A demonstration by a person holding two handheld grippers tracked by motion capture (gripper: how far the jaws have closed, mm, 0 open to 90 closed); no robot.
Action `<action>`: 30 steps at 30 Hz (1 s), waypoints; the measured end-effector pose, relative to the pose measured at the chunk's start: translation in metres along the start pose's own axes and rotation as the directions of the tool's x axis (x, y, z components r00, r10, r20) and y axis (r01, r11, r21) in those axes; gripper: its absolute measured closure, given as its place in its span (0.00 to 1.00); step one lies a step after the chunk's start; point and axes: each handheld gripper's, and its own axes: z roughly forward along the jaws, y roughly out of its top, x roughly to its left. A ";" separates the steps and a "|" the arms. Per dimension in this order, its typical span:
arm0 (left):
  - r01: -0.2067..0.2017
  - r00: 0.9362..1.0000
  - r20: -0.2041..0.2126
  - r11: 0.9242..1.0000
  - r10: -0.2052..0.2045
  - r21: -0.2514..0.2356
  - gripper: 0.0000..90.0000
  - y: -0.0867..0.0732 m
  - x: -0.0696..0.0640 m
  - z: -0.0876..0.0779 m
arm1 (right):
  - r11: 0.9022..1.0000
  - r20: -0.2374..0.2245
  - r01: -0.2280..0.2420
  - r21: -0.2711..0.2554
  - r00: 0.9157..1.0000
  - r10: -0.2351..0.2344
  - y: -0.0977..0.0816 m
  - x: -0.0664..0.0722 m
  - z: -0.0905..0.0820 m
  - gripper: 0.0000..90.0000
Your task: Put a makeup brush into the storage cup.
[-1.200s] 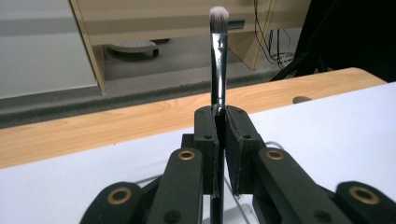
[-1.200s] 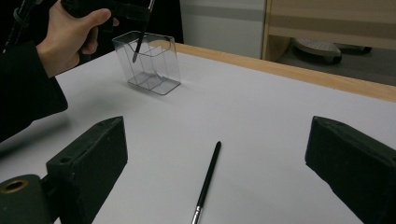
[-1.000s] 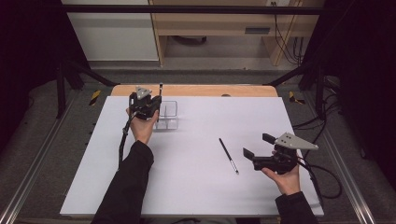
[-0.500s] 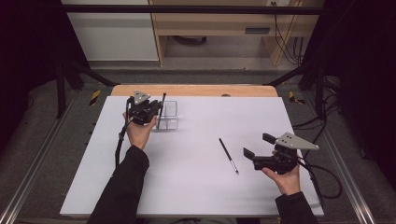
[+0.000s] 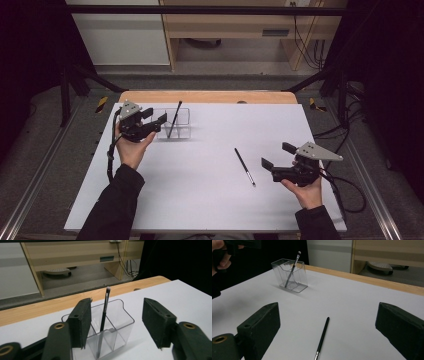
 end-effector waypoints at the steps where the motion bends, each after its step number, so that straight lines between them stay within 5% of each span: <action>1: -0.003 1.000 0.014 1.000 0.003 -0.005 0.42 -0.002 -0.001 -0.008 | 1.000 0.001 -0.002 -0.001 1.000 0.002 0.000 0.000 0.000 0.07; 14: -0.015 0.994 0.105 1.000 0.015 -0.005 0.23 -0.028 -0.011 -0.045 | 1.000 0.003 0.000 -0.002 1.000 0.000 0.001 -0.001 -0.002 0.07; 30: -0.022 0.994 0.105 1.000 0.022 0.000 0.18 -0.066 -0.009 -0.075 | 1.000 0.004 0.001 0.005 1.000 -0.001 0.000 0.001 -0.001 0.06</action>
